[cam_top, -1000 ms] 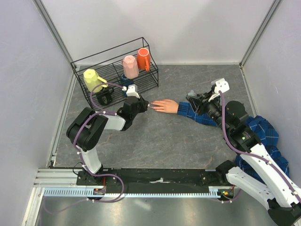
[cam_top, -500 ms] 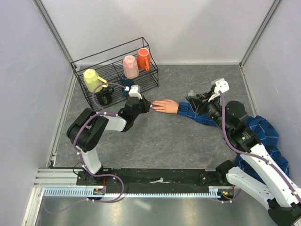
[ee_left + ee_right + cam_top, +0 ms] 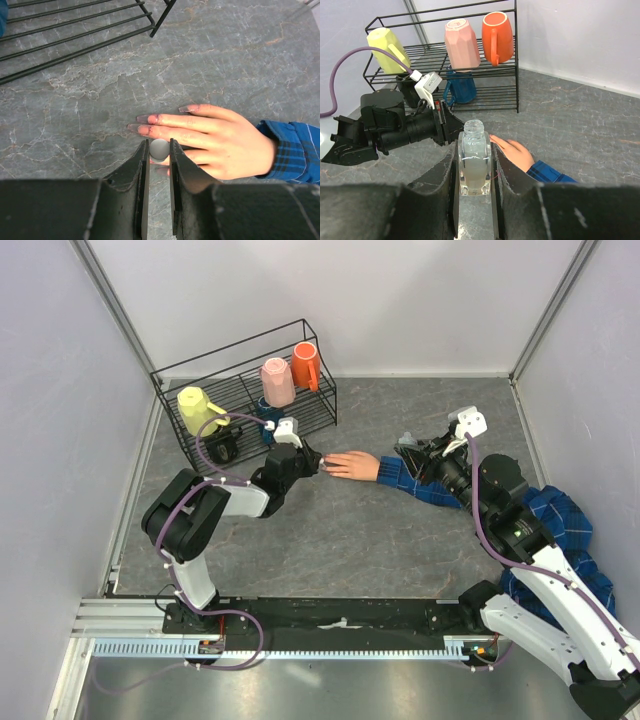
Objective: Paint the nails
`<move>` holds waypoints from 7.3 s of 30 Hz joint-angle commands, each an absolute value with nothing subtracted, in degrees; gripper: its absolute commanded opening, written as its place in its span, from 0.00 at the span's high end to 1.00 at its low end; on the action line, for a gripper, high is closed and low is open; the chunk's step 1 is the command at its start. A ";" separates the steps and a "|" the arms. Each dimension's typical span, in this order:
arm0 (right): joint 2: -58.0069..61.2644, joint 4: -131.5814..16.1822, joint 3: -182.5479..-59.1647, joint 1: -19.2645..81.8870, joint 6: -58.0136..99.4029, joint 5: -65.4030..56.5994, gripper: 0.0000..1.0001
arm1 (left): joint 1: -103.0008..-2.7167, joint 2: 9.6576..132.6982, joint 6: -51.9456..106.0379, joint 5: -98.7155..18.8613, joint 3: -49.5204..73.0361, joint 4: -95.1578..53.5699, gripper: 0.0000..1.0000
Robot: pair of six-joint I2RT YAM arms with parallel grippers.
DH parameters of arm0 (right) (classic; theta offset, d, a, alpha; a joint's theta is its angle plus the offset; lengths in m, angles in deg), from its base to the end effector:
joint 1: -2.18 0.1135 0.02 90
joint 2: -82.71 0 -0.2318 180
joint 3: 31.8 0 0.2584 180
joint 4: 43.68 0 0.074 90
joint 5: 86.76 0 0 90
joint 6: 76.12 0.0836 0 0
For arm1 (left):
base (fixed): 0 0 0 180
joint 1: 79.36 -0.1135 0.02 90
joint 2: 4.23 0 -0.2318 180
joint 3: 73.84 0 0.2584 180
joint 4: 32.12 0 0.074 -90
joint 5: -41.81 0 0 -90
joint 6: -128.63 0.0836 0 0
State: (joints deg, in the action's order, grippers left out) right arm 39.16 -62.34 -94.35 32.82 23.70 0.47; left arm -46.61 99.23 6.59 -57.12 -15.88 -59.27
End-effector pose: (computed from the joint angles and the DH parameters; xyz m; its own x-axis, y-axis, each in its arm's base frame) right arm 0.2163 0.1328 0.3583 -0.0889 0.1453 -0.9854 -0.5434 0.8220 0.1703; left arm 0.3465 -0.2075 0.1053 -0.4422 -0.3387 -0.8305 0.2075 0.8622 -0.4621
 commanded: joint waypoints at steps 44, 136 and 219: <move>39.73 -60.01 -94.44 32.86 24.25 -0.72 1.00 | -46.58 101.33 7.25 -59.44 -12.25 -57.36 0.98; 39.64 -59.83 -94.27 32.86 24.08 -1.51 1.00 | -47.81 100.89 5.75 -56.89 -11.10 -55.96 0.98; 39.47 -60.09 -94.27 32.95 23.99 -1.86 1.00 | -47.37 98.51 6.90 -58.30 -10.93 -52.79 0.98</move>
